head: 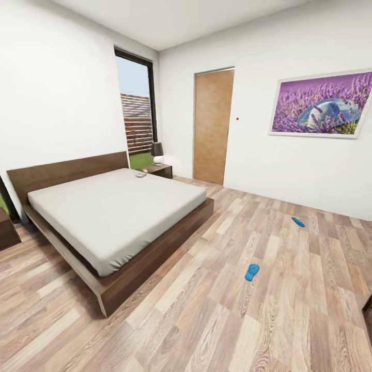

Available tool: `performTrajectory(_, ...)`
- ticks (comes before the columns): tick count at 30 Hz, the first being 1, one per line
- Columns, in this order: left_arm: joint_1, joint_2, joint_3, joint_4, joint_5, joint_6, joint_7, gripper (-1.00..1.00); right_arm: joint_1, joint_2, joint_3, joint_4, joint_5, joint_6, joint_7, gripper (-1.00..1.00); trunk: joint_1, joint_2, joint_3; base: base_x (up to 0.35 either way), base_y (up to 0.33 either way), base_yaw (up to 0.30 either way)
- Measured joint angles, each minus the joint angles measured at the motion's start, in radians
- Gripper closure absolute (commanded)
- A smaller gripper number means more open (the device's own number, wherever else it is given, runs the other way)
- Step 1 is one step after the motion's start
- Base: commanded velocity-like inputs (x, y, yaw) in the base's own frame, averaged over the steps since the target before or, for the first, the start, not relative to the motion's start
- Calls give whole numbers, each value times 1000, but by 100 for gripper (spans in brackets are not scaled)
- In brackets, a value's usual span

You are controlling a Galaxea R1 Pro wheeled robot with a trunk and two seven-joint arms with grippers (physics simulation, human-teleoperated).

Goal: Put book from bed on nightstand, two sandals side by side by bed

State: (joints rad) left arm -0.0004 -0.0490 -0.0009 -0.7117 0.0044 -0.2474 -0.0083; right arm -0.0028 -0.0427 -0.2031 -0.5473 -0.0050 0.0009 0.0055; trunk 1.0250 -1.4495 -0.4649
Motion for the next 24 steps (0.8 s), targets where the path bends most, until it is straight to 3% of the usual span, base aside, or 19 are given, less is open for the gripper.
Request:
performTrajectory(13, 0, 1, 2, 4, 3, 0, 2, -100, 0, -1, -30, 1, -6, 0, -1, -100, 0, 0, 8, 0, 0, -285)
performTrajectory(19, 0, 7, 5, 5, 2, -2, 3, -100, 0, -1, -78, 2, -63, -1, 0, -100, 0, 0, 12, 0, 0, -286)
performTrajectory(24, 0, 7, 2, 4, -4, -5, 2, -100, 0, 0, -90, 2, -90, -1, 0, -100, 0, 0, 15, 0, 0, -286)
